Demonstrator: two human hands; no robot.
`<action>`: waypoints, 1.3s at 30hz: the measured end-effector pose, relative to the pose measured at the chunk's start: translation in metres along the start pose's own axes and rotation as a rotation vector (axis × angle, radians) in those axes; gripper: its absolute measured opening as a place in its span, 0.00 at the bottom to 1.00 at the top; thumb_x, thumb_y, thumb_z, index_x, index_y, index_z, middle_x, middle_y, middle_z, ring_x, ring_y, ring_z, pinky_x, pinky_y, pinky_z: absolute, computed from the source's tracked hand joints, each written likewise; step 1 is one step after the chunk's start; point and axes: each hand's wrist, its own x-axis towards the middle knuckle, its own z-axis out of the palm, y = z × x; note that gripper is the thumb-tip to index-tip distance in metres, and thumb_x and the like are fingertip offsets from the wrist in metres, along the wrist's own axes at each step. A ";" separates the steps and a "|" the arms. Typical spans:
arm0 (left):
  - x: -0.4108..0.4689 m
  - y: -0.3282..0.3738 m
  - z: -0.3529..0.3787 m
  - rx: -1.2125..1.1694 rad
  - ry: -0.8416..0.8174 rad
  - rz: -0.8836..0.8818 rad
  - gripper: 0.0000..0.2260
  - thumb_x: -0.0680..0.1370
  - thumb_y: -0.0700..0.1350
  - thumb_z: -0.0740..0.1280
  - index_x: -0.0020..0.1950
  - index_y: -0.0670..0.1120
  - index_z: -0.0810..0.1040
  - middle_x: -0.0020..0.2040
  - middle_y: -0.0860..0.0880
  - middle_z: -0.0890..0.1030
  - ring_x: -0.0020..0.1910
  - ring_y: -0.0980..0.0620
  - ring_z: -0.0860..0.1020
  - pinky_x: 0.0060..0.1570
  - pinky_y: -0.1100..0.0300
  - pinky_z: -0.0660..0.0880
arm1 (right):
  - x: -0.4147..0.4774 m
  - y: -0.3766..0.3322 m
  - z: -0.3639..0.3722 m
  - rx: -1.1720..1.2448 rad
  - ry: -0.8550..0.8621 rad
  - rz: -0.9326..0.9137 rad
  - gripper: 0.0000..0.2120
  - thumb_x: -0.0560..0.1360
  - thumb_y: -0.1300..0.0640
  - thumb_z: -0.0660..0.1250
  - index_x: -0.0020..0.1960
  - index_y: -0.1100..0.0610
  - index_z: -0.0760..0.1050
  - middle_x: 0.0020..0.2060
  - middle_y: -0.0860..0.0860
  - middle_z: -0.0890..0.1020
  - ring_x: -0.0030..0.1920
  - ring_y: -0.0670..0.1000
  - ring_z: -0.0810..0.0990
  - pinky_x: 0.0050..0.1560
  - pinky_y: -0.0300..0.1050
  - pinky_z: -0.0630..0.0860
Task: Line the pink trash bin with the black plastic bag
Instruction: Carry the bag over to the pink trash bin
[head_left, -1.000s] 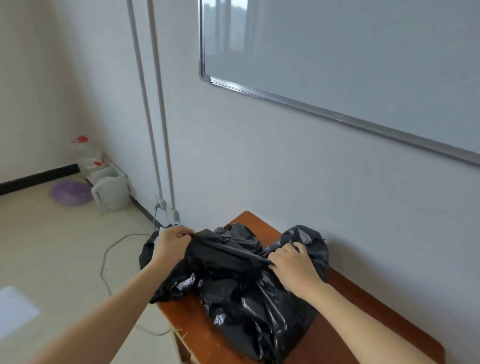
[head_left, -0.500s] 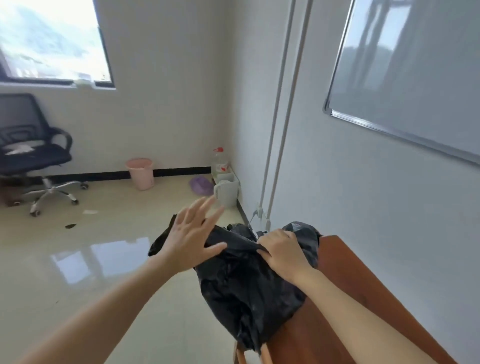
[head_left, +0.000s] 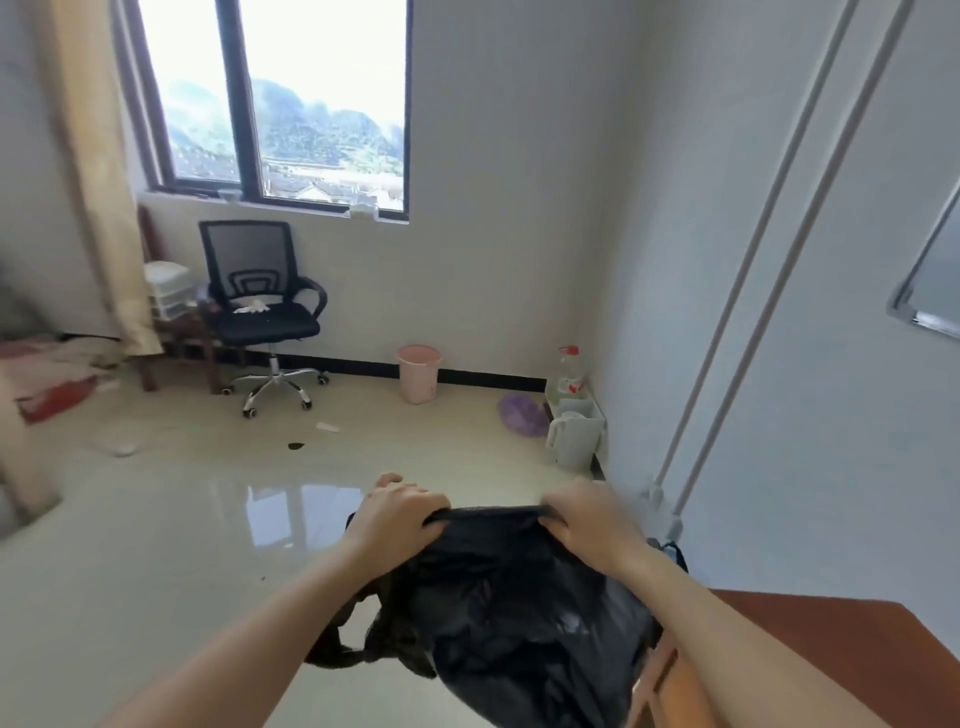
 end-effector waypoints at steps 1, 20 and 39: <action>-0.003 -0.019 -0.002 -0.008 0.025 -0.007 0.17 0.71 0.52 0.54 0.47 0.47 0.80 0.44 0.47 0.84 0.45 0.46 0.79 0.60 0.56 0.63 | 0.016 -0.012 0.003 -0.009 -0.014 0.001 0.11 0.79 0.52 0.57 0.55 0.57 0.74 0.54 0.53 0.80 0.57 0.55 0.73 0.59 0.48 0.64; 0.118 -0.201 0.024 -0.025 0.145 -0.055 0.11 0.75 0.47 0.61 0.44 0.44 0.81 0.41 0.45 0.85 0.40 0.45 0.80 0.49 0.59 0.61 | 0.243 -0.016 0.066 0.128 -0.039 0.029 0.10 0.78 0.55 0.59 0.52 0.59 0.75 0.51 0.55 0.81 0.54 0.56 0.74 0.57 0.50 0.68; 0.315 -0.411 0.074 -0.066 0.213 -0.212 0.13 0.73 0.51 0.60 0.46 0.46 0.81 0.45 0.48 0.85 0.45 0.47 0.80 0.51 0.60 0.60 | 0.531 0.031 0.132 0.248 -0.117 0.004 0.10 0.77 0.55 0.62 0.53 0.58 0.76 0.52 0.54 0.81 0.55 0.55 0.74 0.57 0.50 0.67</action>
